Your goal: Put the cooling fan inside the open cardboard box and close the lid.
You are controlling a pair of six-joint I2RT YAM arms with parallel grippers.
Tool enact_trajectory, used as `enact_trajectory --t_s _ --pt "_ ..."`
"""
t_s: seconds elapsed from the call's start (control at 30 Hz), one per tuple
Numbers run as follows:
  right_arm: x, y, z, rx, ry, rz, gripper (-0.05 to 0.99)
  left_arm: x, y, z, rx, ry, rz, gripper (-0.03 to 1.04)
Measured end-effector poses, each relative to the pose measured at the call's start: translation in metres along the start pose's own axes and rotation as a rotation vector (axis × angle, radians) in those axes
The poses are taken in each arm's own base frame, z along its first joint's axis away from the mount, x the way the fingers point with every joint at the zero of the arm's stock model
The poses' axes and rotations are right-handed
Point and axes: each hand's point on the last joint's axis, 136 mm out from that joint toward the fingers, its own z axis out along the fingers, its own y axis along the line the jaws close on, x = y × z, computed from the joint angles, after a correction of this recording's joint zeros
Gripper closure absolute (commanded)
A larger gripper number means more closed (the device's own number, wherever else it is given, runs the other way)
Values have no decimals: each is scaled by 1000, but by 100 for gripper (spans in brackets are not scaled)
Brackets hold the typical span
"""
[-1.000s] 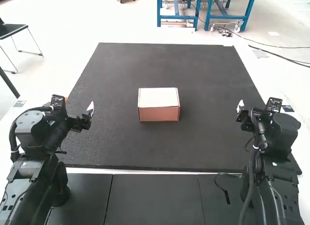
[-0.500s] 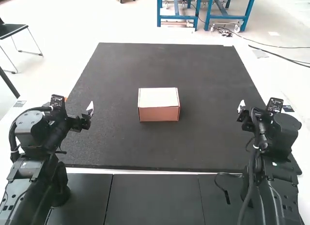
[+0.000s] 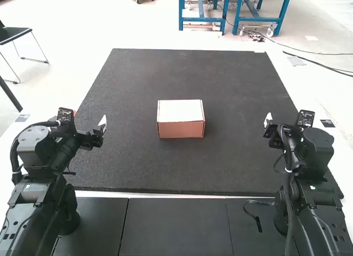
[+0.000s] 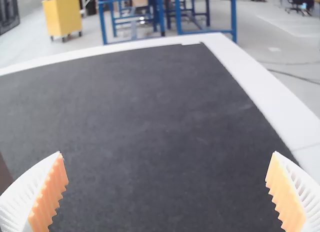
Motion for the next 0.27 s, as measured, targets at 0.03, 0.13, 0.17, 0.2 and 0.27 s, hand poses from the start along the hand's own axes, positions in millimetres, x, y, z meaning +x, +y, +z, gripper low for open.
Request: enact_trajectory --t_s 0.03,0.13,0.17,0.2,0.27 --pt "0 -1 0 5 0 0 2 0 0 0 0 0 0 4" --pt "0 -2 0 12 -1 0 2 0 0 0 0 0 0 4" --pt "0 -2 0 12 -1 0 2 0 0 0 0 0 0 4" --pt "0 -2 0 12 -1 0 2 0 0 0 0 0 0 4" --pt "0 -2 0 12 -1 0 2 0 0 0 0 0 0 4"
